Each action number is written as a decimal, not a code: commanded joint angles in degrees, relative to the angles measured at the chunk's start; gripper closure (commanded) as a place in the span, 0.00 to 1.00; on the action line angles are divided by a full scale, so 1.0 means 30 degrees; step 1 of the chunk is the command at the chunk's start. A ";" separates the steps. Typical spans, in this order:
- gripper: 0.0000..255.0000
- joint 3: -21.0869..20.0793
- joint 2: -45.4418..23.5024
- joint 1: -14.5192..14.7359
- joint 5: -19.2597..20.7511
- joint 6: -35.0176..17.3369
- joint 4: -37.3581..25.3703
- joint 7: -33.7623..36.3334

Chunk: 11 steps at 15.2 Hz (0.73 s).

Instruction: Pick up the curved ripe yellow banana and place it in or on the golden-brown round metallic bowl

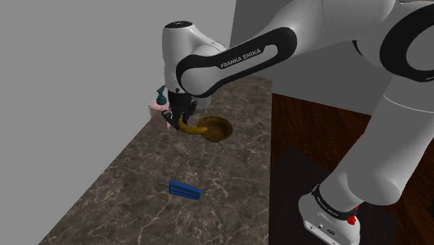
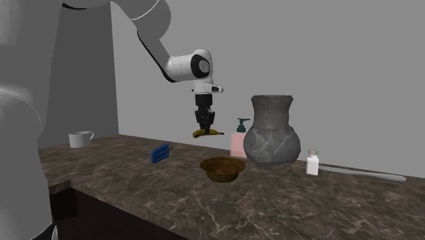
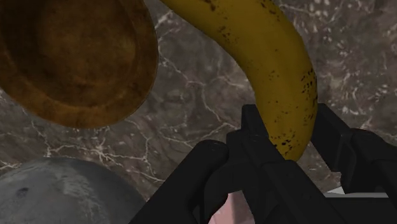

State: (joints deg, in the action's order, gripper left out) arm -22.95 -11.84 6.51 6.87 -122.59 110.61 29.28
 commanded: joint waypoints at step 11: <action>1.00 0.1753 0.4111 -0.2797 -0.1991 -0.1307 0.4964 -0.5450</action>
State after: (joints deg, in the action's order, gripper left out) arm -17.82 0.57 -1.75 0.88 -125.99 125.08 13.25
